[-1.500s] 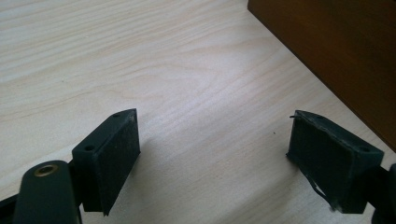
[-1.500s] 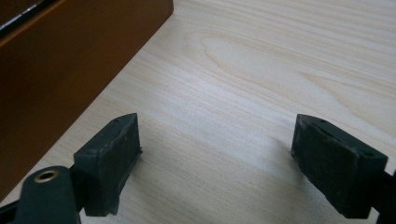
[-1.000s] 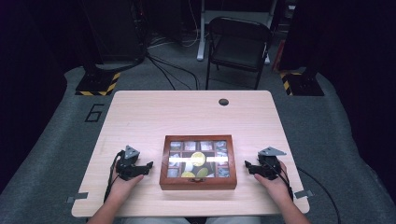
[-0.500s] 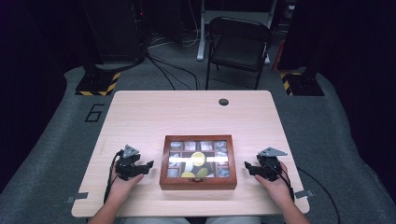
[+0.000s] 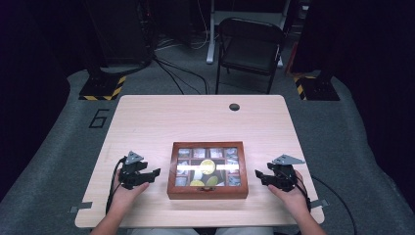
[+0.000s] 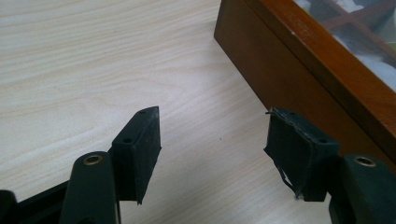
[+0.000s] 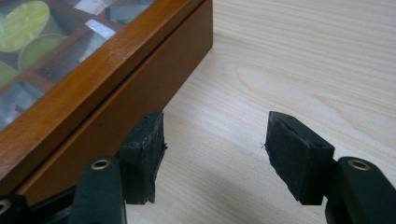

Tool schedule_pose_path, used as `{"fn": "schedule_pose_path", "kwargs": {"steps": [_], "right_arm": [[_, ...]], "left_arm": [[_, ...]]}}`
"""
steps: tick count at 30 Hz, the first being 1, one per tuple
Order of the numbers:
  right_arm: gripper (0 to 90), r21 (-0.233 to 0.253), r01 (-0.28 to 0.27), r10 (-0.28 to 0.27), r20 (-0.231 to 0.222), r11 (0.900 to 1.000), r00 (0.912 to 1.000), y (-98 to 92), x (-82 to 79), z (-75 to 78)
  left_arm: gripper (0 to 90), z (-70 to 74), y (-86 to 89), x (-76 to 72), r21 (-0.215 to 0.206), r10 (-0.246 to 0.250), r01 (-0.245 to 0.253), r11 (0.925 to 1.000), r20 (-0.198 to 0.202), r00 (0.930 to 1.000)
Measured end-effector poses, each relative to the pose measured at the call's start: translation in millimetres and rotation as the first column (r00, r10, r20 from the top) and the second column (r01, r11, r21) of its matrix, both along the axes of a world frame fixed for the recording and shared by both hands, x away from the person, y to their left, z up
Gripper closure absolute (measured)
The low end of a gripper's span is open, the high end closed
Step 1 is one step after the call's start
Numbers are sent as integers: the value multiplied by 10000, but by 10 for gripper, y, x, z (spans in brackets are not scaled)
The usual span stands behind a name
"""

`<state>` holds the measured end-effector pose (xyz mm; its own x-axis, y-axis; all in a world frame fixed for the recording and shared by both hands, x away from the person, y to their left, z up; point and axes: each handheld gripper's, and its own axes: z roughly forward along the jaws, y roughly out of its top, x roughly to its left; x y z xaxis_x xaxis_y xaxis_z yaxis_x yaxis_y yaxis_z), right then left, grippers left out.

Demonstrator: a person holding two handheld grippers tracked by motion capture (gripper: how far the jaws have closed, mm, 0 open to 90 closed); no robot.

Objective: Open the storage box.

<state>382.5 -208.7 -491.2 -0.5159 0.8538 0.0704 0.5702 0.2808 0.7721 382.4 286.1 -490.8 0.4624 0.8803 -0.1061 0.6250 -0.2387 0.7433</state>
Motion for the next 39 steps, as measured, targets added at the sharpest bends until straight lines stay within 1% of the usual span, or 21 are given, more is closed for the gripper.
{"fn": "schedule_pose_path", "kwargs": {"steps": [1, 2, 3, 4, 6, 7, 8, 9, 10, 14, 15, 16, 20, 22, 24, 28, 29, 33, 34, 37, 39], "right_arm": [[370, -69, -25, 24, -41, 10000, 10000, 6, -9, 22], [370, -178, -53, 53, 3, 9998, 10000, 8, -14, 37], [370, -178, -53, 53, 3, 9998, 10000, 8, -14, 37], [373, -199, -138, 138, -2, 9997, 9999, 17, -34, 92], [374, -176, -225, 226, 69, 9996, 9997, 20, -51, 143], [374, -176, -225, 226, 69, 9996, 9997, 20, -51, 143], [379, -92, -266, 267, 35, 9996, 9996, 29, -81, 196], [379, -19, -302, 302, 15, 9995, 9995, 39, -93, 211], [380, -79, -358, 359, 42, 9993, 9993, 42, -105, 229], [389, -57, -537, 537, 51, 9985, 9985, 76, -167, 287], [391, -23, -651, 651, -53, 9979, 9979, 82, -178, 297], [398, -16, -715, 715, -94, 9974, 9974, 91, -192, 304], [401, 22, -750, 750, -64, 9972, 9972, 121, -238, 314], [400, -24, -891, 891, 41, 9960, 9960, 136, -276, 323], [400, 6, -855, 855, 22, 9963, 9963, 144, -305, 331], [400, 69, -907, 907, 34, 9959, 9959, 154, -332, 339], [401, 47, -906, 906, 61, 9959, 9959, 156, -341, 343], [400, 164, -888, 886, 128, 9959, 9960, 158, -386, 375], [399, 198, -949, 946, 153, 9953, 9954, 156, -394, 383], [396, 342, -924, 923, 48, 9951, 9957, 161, -438, 408], [395, 346, -935, 933, 89, 9950, 9956, 159, -442, 407]], "left_arm": [[348, 20, -2, -6, 60, -18, 18, 10000, 57, 10000], [349, 57, -5, -16, -5, -24, 24, 10000, 88, 10000], [348, 57, -5, -16, -5, -24, 24, 10000, 88, 10000], [348, 114, -11, -36, -55, 14, -13, 10000, 196, 9998], [348, 168, -20, -53, -137, -82, 86, 9999, 314, 9995], [348, 168, -20, -53, -137, -82, 86, 9999, 314, 9995], [348, 212, -41, -75, -156, -154, 159, 9998, 340, 9993], [348, 212, -41, -75, -156, -154, 159, 9998, 340, 9993], [348, 248, -63, -99, -233, -241, 249, 9994, 362, 9991], [348, 302, -119, -160, -189, -412, 421, 9989, 471, 9980], [348, 302, -119, -160, -189, -412, 421, 9989, 471, 9980], [349, 318, -146, -188, -264, -538, 549, 9981, 390, 9978], [354, 335, -189, -226, -244, -723, 733, 9970, 402, 9966], [360, 341, -213, -250, -346, -801, 814, 9961, 388, 9960], [363, 349, -239, -280, -369, -923, 938, 9949, 409, 9949], [366, 352, -261, -318, -439, -953, 972, 9943, 426, 9945], [367, 361, -263, -332, -445, -1038, 1055, 9934, 389, 9938], [362, 381, -281, -390, -369, -1086, 1107, 9932, 540, 9926], [361, 382, -288, -399, -422, -1038, 1063, 9934, 575, 9929], [360, 383, -289, -435, -468, -1129, 1156, 9922, 571, 9920], [360, 377, -290, -442, -471, -1142, 1168, 9920, 558, 9919]]}}
